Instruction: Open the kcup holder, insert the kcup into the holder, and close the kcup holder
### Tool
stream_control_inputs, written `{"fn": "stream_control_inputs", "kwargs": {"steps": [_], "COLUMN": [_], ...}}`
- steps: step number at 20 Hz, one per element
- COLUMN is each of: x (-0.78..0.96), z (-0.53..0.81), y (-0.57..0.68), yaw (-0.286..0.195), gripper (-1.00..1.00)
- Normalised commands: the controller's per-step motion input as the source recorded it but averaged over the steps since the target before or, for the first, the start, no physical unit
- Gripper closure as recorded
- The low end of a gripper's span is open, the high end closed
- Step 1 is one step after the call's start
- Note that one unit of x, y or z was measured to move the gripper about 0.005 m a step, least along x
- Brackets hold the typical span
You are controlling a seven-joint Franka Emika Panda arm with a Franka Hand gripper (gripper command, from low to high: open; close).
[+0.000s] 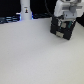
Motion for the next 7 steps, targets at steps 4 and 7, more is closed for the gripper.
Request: {"fn": "stream_control_inputs", "kwargs": {"steps": [4, 7], "x": [-0.05, 0.03], "z": [0.73, 0.02], "y": [0.30, 0.01], "yaw": [0.018, -0.010], "gripper": [-1.00, -1.00]}}
